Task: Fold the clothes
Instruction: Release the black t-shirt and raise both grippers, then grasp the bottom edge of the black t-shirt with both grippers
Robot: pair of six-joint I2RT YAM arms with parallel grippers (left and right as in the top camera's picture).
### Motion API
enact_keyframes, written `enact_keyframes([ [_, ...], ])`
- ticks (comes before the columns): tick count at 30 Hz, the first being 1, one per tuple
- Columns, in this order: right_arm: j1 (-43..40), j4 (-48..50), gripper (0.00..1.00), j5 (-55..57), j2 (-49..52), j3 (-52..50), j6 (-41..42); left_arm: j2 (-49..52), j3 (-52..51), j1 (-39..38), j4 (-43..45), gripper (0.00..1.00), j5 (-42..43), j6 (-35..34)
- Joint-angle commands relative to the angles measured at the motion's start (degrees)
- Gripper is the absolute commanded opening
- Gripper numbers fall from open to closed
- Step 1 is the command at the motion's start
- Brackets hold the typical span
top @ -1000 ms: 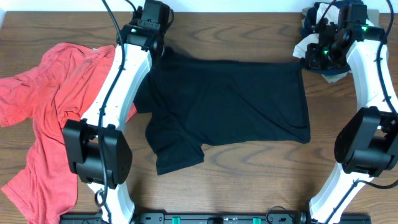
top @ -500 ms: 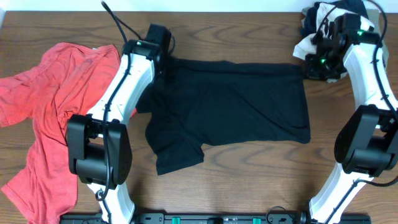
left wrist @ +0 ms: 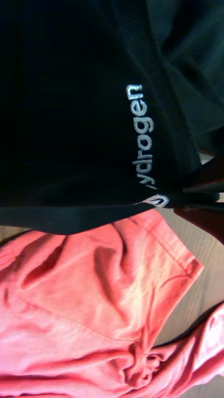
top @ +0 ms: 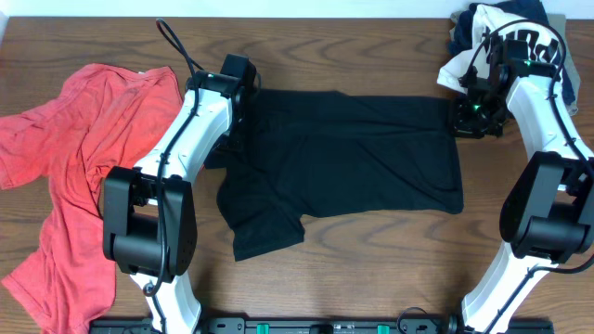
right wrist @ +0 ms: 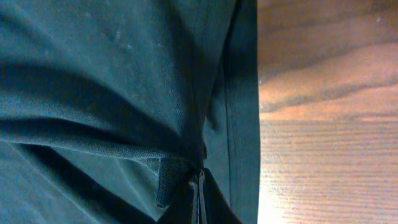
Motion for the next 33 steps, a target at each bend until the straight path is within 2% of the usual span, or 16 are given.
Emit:
enact_keyframes([
  [1, -0.35, -0.85, 0.01, 0.76, 0.33, -0.39, 0.85, -0.59, -0.24, 0.24, -1.22, 0.06, 1.60, -1.81],
  [7, -0.35, -1.03, 0.03, 0.96, 0.33, -0.68, 1.40, -0.59, -0.24, 0.24, -2.49, 0.06, 5.99, -1.79],
  [9, -0.35, -1.05, 0.11, 0.96, 0.33, -0.68, 1.40, -0.59, -0.24, 0.24, -2.93, 0.16, 7.87, -1.79],
  [10, -0.35, -1.09, 0.13, 0.96, 0.33, -0.68, 1.38, -0.59, -0.24, 0.24, -3.15, 0.24, 8.92, -1.77],
  [11, -0.35, -1.11, 0.18, 0.94, 0.33, -0.68, 1.38, -0.59, -0.24, 0.24, -3.37, 0.42, 9.70, -1.77],
  [13, -0.35, -1.09, 0.29, 0.92, 0.28, -0.66, 1.40, -0.59, -0.22, 0.24, -3.43, 0.87, 9.81, -1.70],
  [14, -0.35, -1.22, 0.33, 0.92, 0.26, -0.48, 1.38, -0.61, -0.09, 0.37, -2.93, 0.98, 9.53, -1.14],
  [17, -0.39, -2.14, 0.38, -0.37, -0.63, 0.72, 1.42, -0.68, 3.17, 1.42, -3.06, 0.98, 8.57, -0.94],
  [20, -0.39, -2.36, 0.44, -1.22, -4.57, 1.49, 2.14, -1.84, 10.80, 2.86, -6.54, 0.98, 8.59, -0.98],
  [25, -0.39, -6.71, 0.62, -0.13, -17.35, 1.49, 2.27, -7.28, 22.05, 3.65, -11.58, 0.98, 8.63, -3.28],
  [27, -0.28, -9.75, 0.66, 1.51, -22.97, 1.36, 2.75, -10.84, 22.93, 3.17, -11.87, 0.98, 9.07, -5.38],
  [33, -0.07, -14.14, 0.66, 5.70, -37.07, -4.66, 8.76, -17.20, 19.58, 1.88, -18.60, 0.98, 10.10, -13.40],
])
